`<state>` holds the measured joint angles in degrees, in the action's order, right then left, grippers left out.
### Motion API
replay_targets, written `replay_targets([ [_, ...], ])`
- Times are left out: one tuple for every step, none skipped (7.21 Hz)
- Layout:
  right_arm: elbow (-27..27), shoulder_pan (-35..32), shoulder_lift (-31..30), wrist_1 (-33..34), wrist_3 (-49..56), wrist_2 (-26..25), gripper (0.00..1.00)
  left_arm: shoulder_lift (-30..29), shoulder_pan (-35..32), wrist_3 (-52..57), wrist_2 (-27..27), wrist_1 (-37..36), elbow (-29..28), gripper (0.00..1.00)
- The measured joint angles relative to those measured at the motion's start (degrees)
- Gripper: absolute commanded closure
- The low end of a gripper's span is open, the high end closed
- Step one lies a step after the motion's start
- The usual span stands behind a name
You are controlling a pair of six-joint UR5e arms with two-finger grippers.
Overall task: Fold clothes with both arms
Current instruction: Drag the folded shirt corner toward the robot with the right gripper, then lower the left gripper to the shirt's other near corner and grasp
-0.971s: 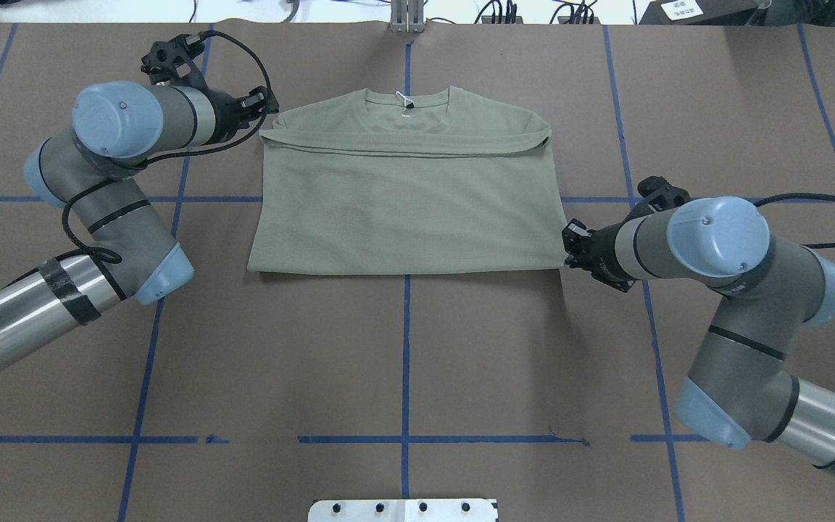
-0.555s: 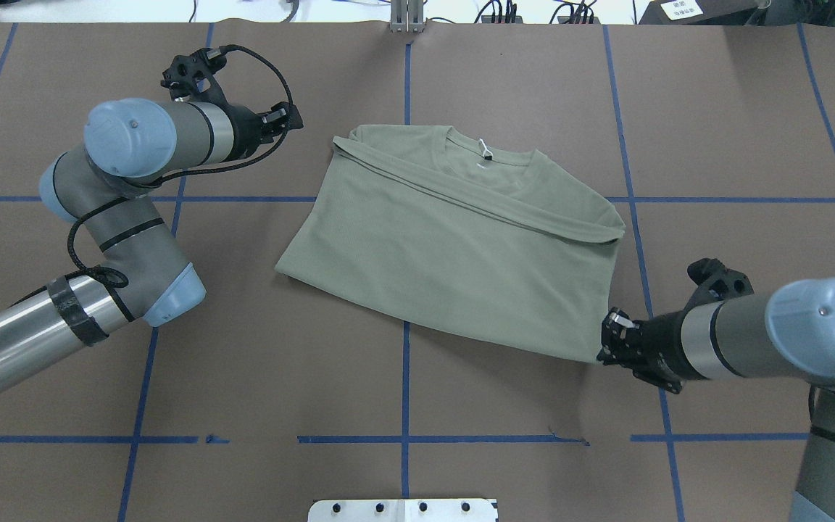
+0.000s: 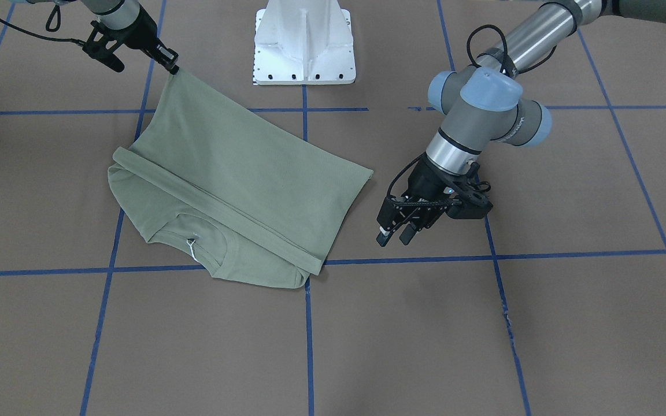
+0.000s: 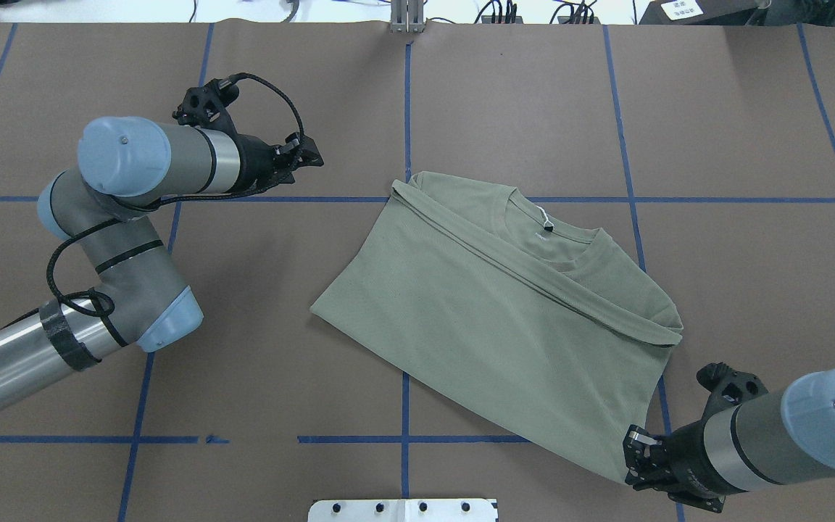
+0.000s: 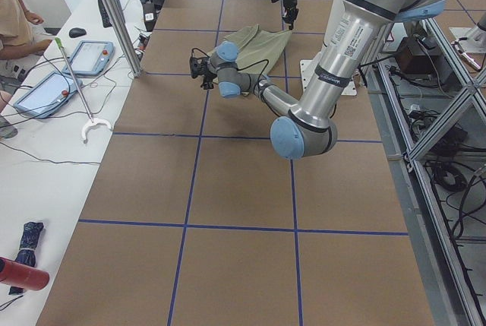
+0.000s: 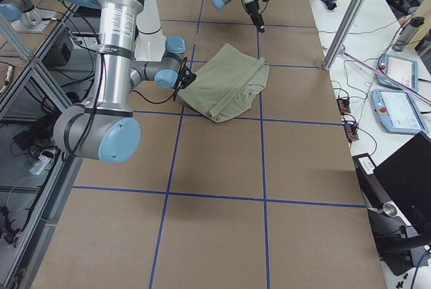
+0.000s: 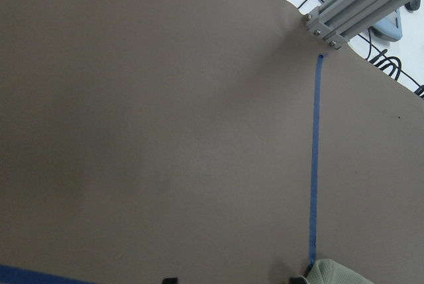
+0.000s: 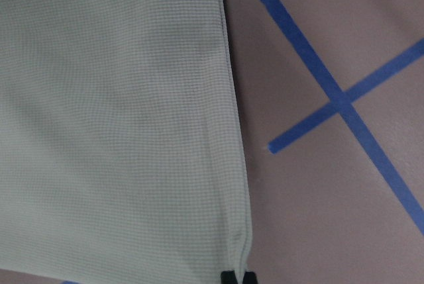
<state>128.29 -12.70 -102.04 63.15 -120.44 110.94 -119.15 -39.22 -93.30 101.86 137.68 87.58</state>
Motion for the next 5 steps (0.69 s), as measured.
replay_targets([
  [0.1,1.0,-0.2,0.0,-0.3,-0.2,0.0,2.1,2.4,-3.9,1.2,-1.4,4.5,0.32],
  [0.2,0.2,-0.1,0.0,-0.4,-0.3,0.0,3.9,5.3,-7.3,1.5,-5.2,9.2,0.3],
  [0.3,-3.1,0.4,0.0,-0.2,-0.4,0.0,5.2,8.0,-10.0,0.9,-9.9,12.8,0.3],
  [-0.8,-8.7,2.1,0.0,1.5,-0.3,0.0,6.4,10.4,-11.8,-0.6,-13.0,14.4,0.3],
  [-4.1,-14.8,5.6,-0.1,5.9,-0.3,0.0,7.2,12.1,-12.5,-2.2,-14.2,14.6,0.3],
])
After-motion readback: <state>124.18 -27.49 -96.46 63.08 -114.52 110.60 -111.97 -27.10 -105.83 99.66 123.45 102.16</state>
